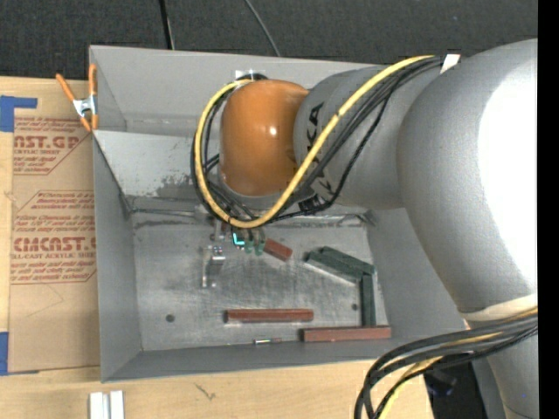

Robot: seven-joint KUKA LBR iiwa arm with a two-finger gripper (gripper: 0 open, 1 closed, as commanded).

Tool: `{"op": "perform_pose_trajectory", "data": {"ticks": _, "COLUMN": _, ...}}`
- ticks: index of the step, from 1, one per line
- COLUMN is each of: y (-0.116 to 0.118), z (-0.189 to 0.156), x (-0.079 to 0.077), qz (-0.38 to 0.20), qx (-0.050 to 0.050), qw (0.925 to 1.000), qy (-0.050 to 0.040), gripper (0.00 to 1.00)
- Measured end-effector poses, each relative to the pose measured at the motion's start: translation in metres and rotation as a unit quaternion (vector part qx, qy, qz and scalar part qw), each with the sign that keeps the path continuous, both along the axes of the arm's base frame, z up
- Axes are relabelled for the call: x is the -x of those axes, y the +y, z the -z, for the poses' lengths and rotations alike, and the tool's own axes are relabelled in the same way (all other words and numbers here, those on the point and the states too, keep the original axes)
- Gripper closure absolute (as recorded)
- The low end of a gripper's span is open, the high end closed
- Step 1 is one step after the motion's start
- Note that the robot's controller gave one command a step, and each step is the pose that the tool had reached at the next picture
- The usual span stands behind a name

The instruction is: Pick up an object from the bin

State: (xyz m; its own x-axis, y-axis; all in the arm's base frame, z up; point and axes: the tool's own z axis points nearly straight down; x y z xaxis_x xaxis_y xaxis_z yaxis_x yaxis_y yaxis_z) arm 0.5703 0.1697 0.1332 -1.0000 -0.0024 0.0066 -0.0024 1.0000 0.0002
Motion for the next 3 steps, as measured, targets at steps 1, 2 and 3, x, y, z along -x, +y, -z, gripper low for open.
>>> {"op": "perform_pose_trajectory", "data": {"ticks": 1, "y": -0.001, "z": -0.005, "x": -0.002, "qz": 0.001, "qx": -0.001, "qw": 1.0000, "qy": -0.0037, "gripper": 0.00}}
{"op": "perform_pose_trajectory", "data": {"ticks": 2, "y": -0.047, "z": 0.032, "x": 0.060, "qz": -0.005, "qx": -0.001, "qw": 1.0000, "qy": -0.0047, "gripper": 0.00}}
{"op": "perform_pose_trajectory", "data": {"ticks": 3, "y": -0.068, "z": 0.042, "x": 0.092, "qz": -0.028, "qx": 0.000, "qw": 0.9996, "qy": -0.0035, "gripper": 0.00}}
